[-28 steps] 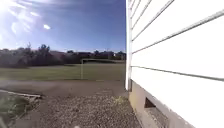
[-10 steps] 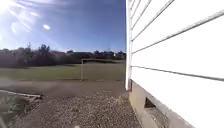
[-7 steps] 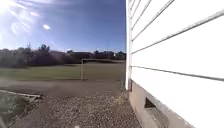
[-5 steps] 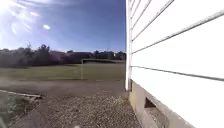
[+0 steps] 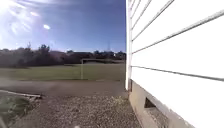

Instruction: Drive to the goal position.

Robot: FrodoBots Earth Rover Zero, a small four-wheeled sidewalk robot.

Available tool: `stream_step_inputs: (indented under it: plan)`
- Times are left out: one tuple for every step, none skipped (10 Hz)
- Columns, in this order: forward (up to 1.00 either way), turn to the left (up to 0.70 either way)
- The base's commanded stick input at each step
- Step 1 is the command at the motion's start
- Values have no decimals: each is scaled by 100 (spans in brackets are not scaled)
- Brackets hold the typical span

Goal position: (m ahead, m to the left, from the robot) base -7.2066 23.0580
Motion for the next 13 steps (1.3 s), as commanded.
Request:
stream_step_inputs:
  plan:
    - [5,0]
    - [5,0]
    - [5,0]
    - [5,0]
    - [5,0]
    - [5,0]
    - [5,0]
    - [5,0]
    - [5,0]
    - [5,0]
    - [5,0]
    - [5,0]
    - [5,0]
